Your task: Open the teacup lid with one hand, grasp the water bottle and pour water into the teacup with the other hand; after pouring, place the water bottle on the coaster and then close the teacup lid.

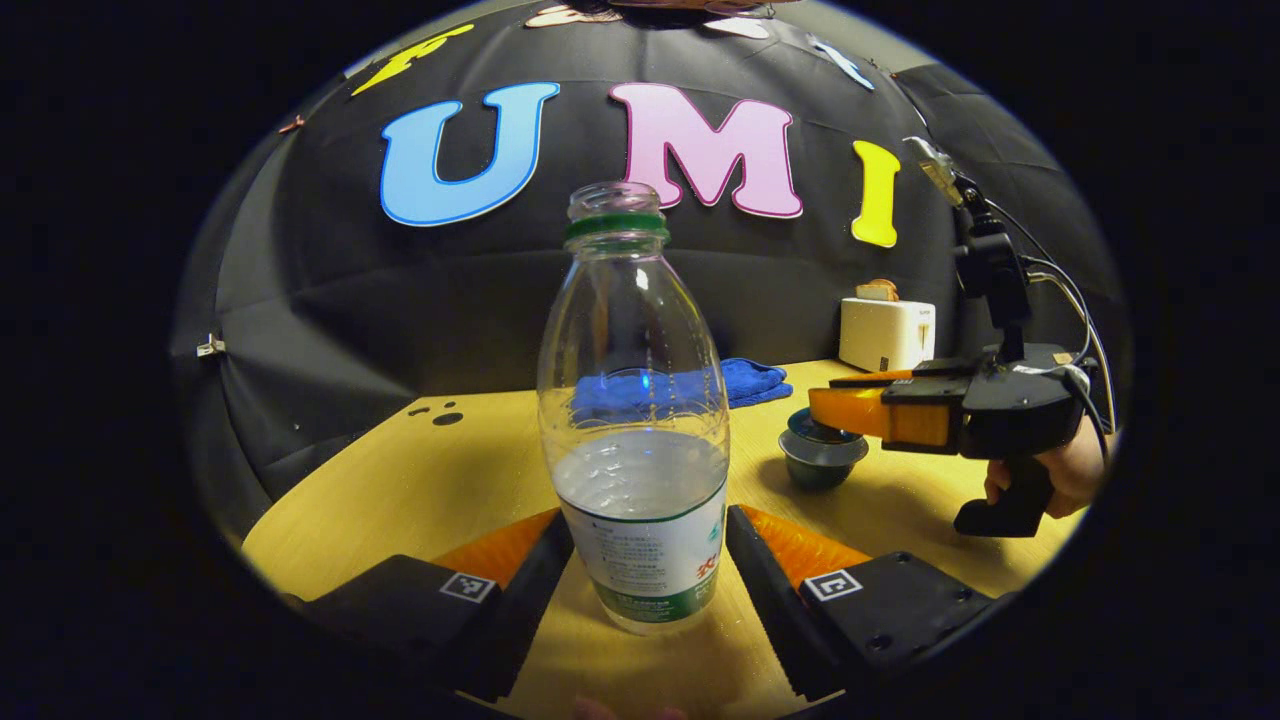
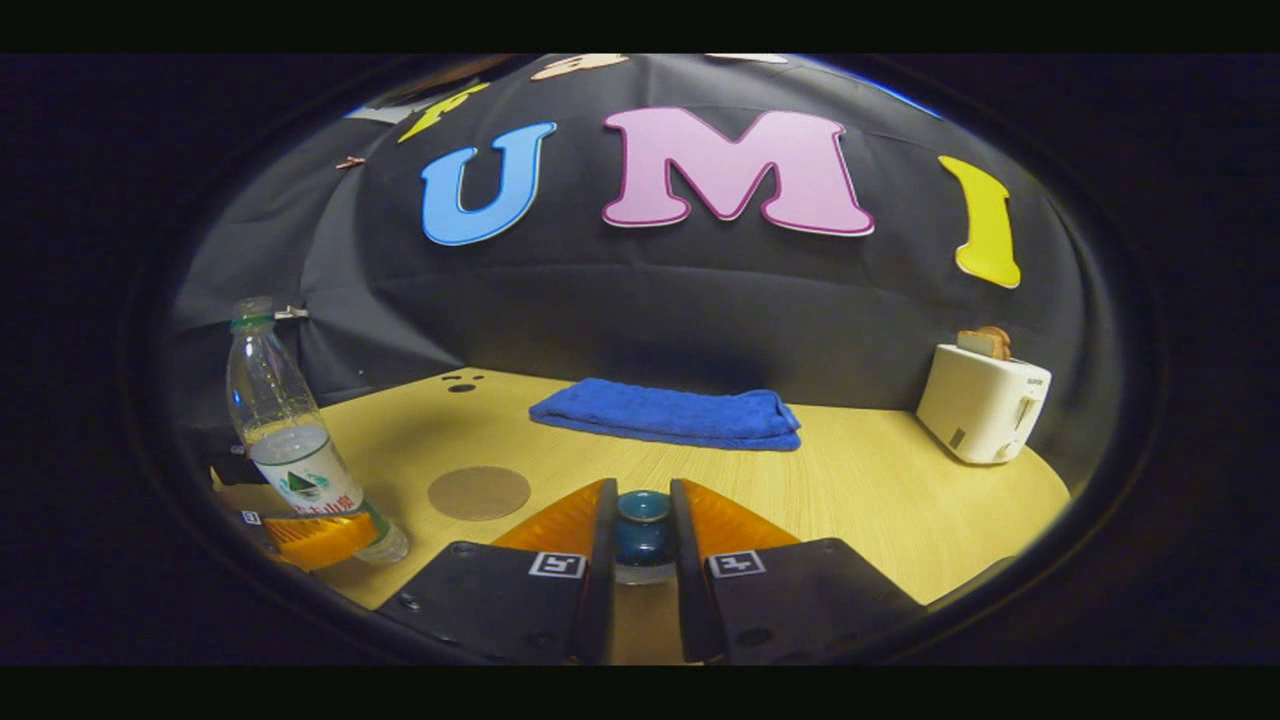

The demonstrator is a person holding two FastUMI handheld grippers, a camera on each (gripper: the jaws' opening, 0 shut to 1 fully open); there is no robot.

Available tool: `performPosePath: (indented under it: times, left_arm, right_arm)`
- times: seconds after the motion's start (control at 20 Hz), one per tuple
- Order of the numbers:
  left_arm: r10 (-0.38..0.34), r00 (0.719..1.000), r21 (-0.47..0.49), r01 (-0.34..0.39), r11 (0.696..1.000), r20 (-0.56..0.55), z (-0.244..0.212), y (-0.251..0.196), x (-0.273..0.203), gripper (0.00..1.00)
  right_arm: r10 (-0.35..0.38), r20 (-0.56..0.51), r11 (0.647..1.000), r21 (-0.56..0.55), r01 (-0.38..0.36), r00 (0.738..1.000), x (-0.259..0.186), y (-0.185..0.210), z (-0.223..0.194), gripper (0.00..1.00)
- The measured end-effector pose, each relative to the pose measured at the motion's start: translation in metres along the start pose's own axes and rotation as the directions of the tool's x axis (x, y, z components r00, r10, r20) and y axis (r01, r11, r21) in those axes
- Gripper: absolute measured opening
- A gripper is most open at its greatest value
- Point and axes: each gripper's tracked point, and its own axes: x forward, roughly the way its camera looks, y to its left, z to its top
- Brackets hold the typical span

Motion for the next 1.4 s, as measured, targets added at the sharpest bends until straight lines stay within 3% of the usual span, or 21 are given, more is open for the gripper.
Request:
performPosePath:
  times: [0.05,0.3,0.35,0.55,0.65,0.75,0.8,0.9,0.95,1.1,1.15,1.2,1.35,1.4]
  left_arm:
    - [0.005,1.0,-0.002,-0.005,1.0,-0.002,0.0,0.001,-0.001,0.96]
    - [0.013,1.0,-0.015,-0.013,1.0,-0.008,-0.002,0.003,0.002,0.94]
    - [0.019,1.0,-0.016,-0.019,1.0,-0.007,-0.001,0.004,0.003,0.85]
    - [0.026,0.999,-0.015,-0.026,1.0,-0.034,0.0,0.004,0.002,0.77]
    - [0.036,0.997,0.064,-0.033,0.997,-0.062,0.002,0.008,0.006,0.76]
    - [0.091,0.993,0.207,-0.072,0.976,-0.08,0.009,0.022,0.011,0.75]
    - [0.114,0.989,0.281,-0.084,0.956,-0.09,0.012,0.026,0.018,0.75]
    - [0.152,0.982,0.43,-0.091,0.898,-0.109,0.02,0.032,0.025,0.75]
    - [0.165,0.979,0.497,-0.087,0.863,-0.116,0.024,0.033,0.03,0.74]
    - [0.219,0.962,0.659,-0.059,0.75,-0.164,0.021,0.042,0.045,0.74]
    - [0.236,0.956,0.703,-0.048,0.709,-0.173,0.022,0.044,0.048,0.74]
    - [0.252,0.953,0.734,-0.049,0.677,-0.169,0.025,0.048,0.055,0.79]
    - [0.284,0.946,0.802,-0.048,0.596,-0.155,0.029,0.049,0.063,0.74]
    - [0.291,0.946,0.826,-0.047,0.562,-0.144,0.03,0.047,0.066,0.74]
  right_arm:
    - [-0.008,0.008,1.0,0.003,0.008,1.0,-0.003,-0.003,0.005,0.24]
    - [-0.053,0.035,0.999,0.004,0.053,0.998,-0.019,-0.028,0.02,0.24]
    - [-0.063,0.039,0.998,0.002,0.063,0.997,-0.022,-0.034,0.023,0.34]
    - [-0.096,0.04,0.995,-0.011,0.097,0.995,-0.032,-0.056,0.025,0.34]
    - [-0.108,0.037,0.994,-0.008,0.108,0.993,-0.038,-0.065,0.025,0.29]
    - [-0.118,0.044,0.993,-0.007,0.119,0.992,-0.045,-0.074,0.027,0.24]
    - [-0.123,0.049,0.992,-0.013,0.124,0.991,-0.048,-0.08,0.029,0.29]
    - [-0.135,0.056,0.99,-0.028,0.136,0.989,-0.055,-0.091,0.032,0.29]
    - [-0.137,0.057,0.99,-0.031,0.139,0.989,-0.059,-0.096,0.032,0.24]
    - [-0.149,0.073,0.988,-0.038,0.152,0.986,-0.073,-0.113,0.037,0.29]
    - [-0.151,0.078,0.987,-0.043,0.155,0.985,-0.078,-0.118,0.037,0.34]
    - [-0.152,0.084,0.987,-0.041,0.156,0.985,-0.082,-0.123,0.039,0.29]
    - [-0.147,0.087,0.988,-0.034,0.15,0.985,-0.09,-0.133,0.036,0.29]
    - [-0.145,0.086,0.988,-0.036,0.149,0.986,-0.092,-0.137,0.035,0.34]
